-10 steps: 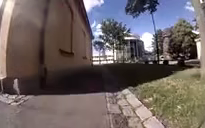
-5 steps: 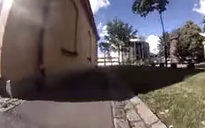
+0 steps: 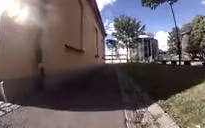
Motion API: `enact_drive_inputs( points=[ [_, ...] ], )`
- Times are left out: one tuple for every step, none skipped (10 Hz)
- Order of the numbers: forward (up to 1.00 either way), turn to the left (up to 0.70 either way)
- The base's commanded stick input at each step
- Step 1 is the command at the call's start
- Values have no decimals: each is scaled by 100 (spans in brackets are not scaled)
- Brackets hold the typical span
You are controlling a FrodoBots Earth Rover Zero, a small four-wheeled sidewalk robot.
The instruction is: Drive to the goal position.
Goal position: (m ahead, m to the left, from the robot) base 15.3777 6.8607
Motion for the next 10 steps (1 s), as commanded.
enact_drive_inputs(
  points=[
    [70, 0],
    [70, 0],
    [70, 0],
    [70, 0],
    [70, 0],
    [70, 0],
    [70, 0],
    [70, 0],
    [70, 0],
    [70, 0]
  ],
)
